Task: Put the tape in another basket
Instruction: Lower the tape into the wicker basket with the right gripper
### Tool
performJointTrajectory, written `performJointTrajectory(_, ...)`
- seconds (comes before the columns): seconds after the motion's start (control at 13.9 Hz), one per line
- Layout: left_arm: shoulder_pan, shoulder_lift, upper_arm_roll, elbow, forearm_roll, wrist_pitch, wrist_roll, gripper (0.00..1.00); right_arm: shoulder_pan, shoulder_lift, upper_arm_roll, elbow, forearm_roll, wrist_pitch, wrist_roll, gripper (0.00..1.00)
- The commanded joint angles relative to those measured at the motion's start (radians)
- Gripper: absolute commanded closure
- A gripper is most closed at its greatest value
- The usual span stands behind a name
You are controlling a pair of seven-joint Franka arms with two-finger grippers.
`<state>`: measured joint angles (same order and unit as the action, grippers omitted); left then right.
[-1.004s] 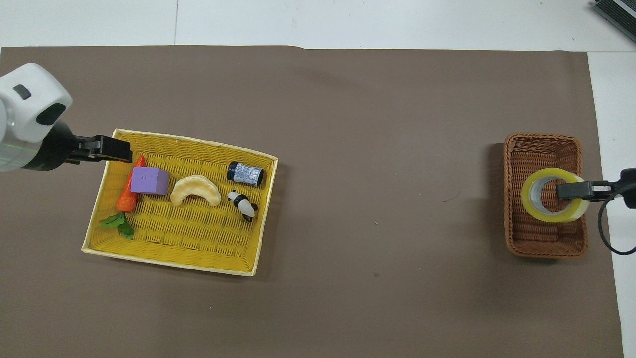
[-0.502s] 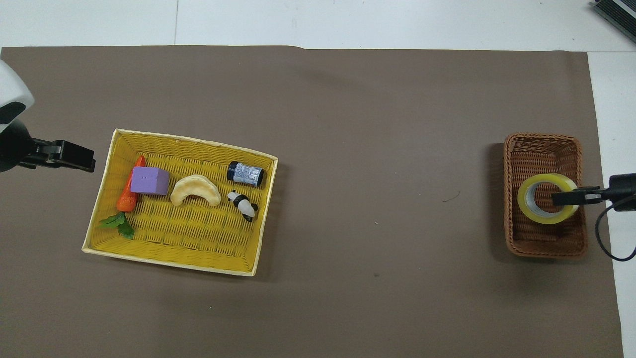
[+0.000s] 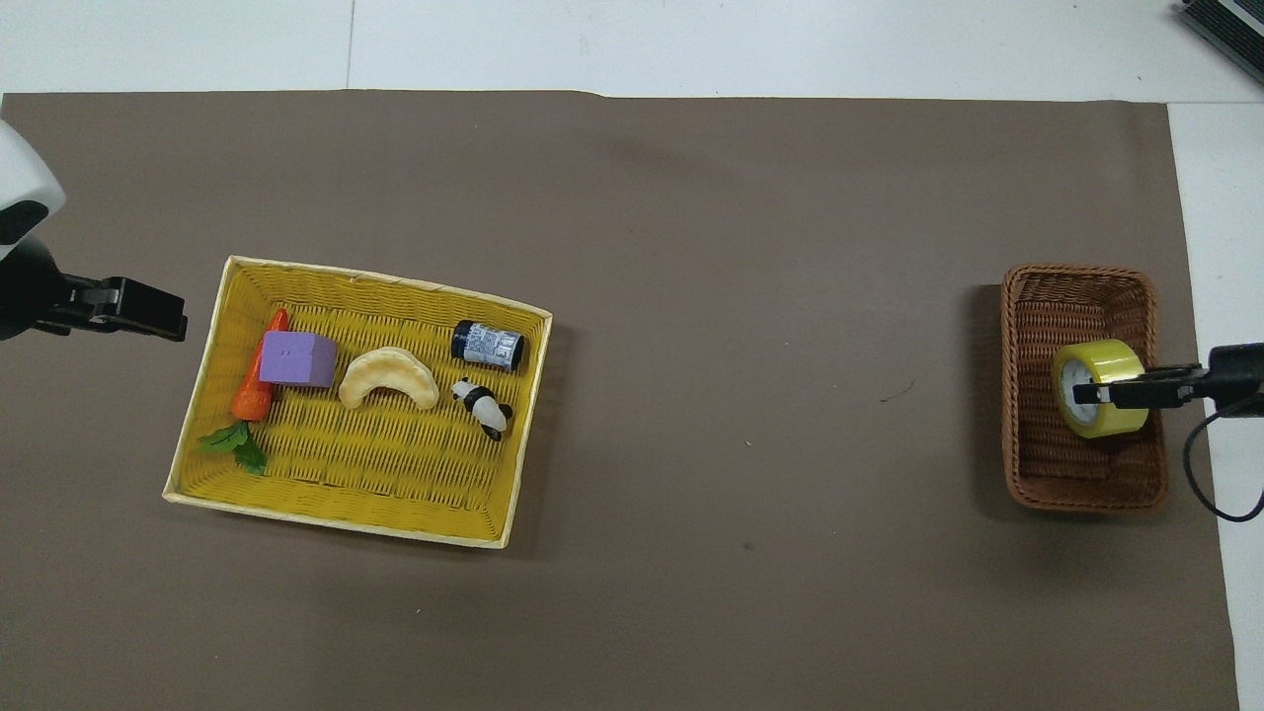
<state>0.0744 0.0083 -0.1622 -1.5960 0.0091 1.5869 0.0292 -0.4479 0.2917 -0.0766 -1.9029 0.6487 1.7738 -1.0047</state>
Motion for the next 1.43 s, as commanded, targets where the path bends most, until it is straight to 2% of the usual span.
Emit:
performJointTrajectory(0.0,0.002,0.010,-0.008,0.016,0.017,-0.009,0.015,0.00,-0.003,0.017,0.009,0.065,0.010,0.004,-0.029,0.00)
performJointTrajectory(0.14,-0.031,0.007,0.039,0.013,0.017,-0.010,0.018,0.00,0.044,-0.008,0.011,0.117,-0.041,0.010,-0.014,0.00)
performJointTrajectory(0.22,-0.048,0.009,0.071,0.013,0.015,-0.008,0.018,0.00,0.084,-0.022,0.009,0.154,-0.122,0.028,0.014,0.00)
performJointTrajectory(0.36,-0.114,0.007,0.116,0.014,0.015,-0.005,0.018,0.00,0.147,-0.058,0.018,0.194,-0.269,0.056,0.139,0.00)
performJointTrajectory(0.43,-0.114,0.007,0.124,0.016,0.015,-0.007,0.023,0.00,0.178,-0.071,0.018,0.205,-0.294,0.055,0.208,0.00)
performJointTrajectory(0.72,-0.113,-0.004,0.119,0.024,0.005,-0.018,0.044,0.00,0.175,-0.089,0.015,0.182,-0.317,0.047,0.245,0.00)
performJointTrajectory(0.93,-0.110,-0.010,0.116,0.022,0.005,-0.042,0.044,0.00,0.169,-0.138,0.015,0.095,-0.395,0.058,0.258,0.00)
performJointTrajectory(1.08,-0.113,-0.034,0.115,0.024,-0.014,-0.053,0.044,0.00,0.169,-0.157,0.014,0.055,-0.400,0.065,0.261,0.00)
performJointTrajectory(1.36,-0.117,-0.047,0.115,0.022,-0.026,-0.056,0.037,0.00,0.167,-0.160,0.015,0.054,-0.399,0.076,0.264,0.00)
